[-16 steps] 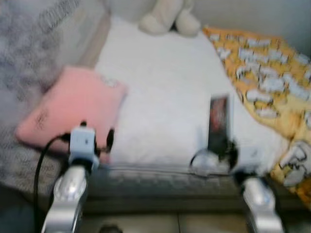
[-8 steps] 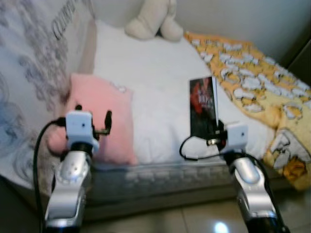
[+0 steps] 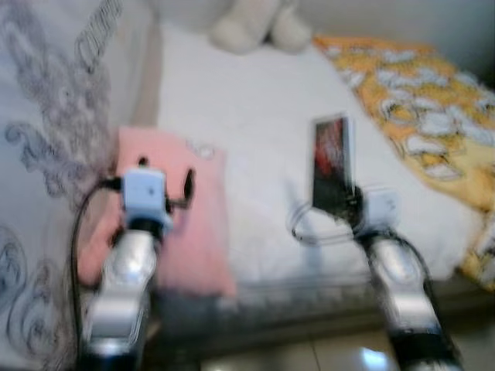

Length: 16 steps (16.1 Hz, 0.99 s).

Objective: Clean up the room

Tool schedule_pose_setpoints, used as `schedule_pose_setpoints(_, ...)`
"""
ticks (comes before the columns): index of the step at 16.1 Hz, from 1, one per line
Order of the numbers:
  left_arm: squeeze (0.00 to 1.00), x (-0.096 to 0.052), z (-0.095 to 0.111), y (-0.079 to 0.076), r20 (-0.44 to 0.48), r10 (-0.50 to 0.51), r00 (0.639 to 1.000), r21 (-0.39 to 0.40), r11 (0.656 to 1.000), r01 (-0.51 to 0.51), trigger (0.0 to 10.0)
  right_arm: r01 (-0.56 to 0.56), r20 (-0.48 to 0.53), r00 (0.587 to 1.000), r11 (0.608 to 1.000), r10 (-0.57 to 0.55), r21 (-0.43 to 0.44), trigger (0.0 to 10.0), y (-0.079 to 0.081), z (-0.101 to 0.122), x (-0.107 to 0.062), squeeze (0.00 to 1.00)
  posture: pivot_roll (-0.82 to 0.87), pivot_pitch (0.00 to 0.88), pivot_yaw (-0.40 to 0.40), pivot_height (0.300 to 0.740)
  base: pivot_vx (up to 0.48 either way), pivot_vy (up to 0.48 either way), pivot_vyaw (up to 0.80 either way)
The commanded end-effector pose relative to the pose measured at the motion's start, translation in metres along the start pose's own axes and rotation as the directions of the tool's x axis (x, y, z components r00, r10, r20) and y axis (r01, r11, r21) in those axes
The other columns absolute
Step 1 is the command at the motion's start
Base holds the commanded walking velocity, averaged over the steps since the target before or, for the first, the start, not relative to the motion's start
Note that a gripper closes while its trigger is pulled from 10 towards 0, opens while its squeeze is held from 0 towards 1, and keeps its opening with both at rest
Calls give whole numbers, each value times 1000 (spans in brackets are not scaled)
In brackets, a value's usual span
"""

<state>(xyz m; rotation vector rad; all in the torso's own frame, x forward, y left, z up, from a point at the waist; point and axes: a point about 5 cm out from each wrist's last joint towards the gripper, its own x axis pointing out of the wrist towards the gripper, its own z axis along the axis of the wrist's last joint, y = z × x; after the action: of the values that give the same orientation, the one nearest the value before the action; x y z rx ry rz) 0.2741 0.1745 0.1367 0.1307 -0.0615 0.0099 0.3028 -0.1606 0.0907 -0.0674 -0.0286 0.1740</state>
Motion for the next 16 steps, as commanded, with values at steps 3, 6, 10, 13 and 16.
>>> schedule_pose_setpoints(3, 0, 2, 0, -7, -17, -1, 1000, -13, 1000, 1, 10000, 66, 19, 998, 998, -66, -13, 0, -21, 4, -4, 0, 149, 0, -116, 740, 0, 0, 0)
schedule_pose_setpoints(6, 0, -10, -3, -3, -21, 2, 1000, -85, 996, -4, 10000, 76, 3, 997, 997, -76, 4, 0, -16, -3, -20, 0, 133, 0, -99, 740, 0, 0, 0)
schedule_pose_setpoints(10, 0, -38, -2, 5, 5, -35, 999, -19, 999, 35, 10000, 63, -28, 998, 998, -63, -1, 0, -6, -11, -51, 0, 138, 0, -125, 740, 0, 0, 0)
schedule_pose_setpoints(13, 0, -35, 11, -5, 69, -53, 996, -26, 998, 55, 10000, 50, -9, 999, 999, -49, 5, 0, -3, -9, -58, 0, 143, 0, -139, 740, 0, 0, 0)
schedule_pose_setpoints(16, 0, -32, 11, -7, 71, -47, 996, -35, 998, 49, 10000, 51, 9, 999, 999, -52, 13, 0, -3, -3, -48, 0, 154, 0, -145, 740, 0, 0, 0)
